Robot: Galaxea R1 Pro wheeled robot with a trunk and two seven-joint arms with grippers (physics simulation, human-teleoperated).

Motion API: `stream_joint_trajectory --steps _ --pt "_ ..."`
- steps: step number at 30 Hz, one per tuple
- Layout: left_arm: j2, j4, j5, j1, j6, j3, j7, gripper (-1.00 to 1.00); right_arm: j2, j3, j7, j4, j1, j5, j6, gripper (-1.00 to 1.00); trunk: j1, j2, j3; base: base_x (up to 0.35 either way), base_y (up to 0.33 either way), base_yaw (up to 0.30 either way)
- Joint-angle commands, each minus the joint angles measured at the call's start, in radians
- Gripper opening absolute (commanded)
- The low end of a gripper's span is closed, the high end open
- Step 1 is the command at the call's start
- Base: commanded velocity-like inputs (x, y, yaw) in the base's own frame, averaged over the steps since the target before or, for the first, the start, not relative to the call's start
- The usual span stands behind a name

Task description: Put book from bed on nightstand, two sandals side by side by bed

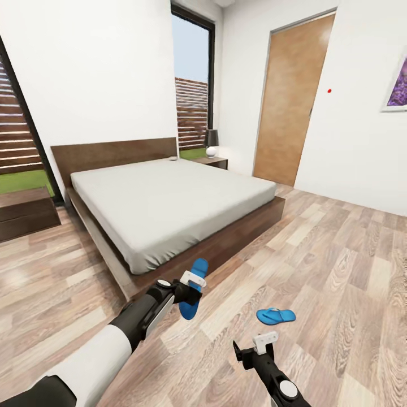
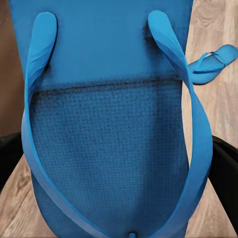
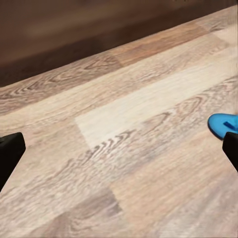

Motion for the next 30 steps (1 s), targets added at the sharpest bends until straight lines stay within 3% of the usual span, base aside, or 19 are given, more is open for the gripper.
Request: stream_joint_trajectory --steps 1,30 --pt "0.001 -0.001 0.01 0.0 0.006 -0.002 0.003 -1.0 0.0 0.001 0.004 0.001 -0.001 -0.009 -0.004 1.0 0.0 0.0 0.0 0.241 0.236 -0.288" --pt "0.002 0.0 0.01 0.0 0.007 -0.002 0.005 -1.0 0.0 0.001 0.004 0.0 -0.001 -0.007 -0.004 1.0 0.0 0.0 0.016 0.324 0.056 -0.288"
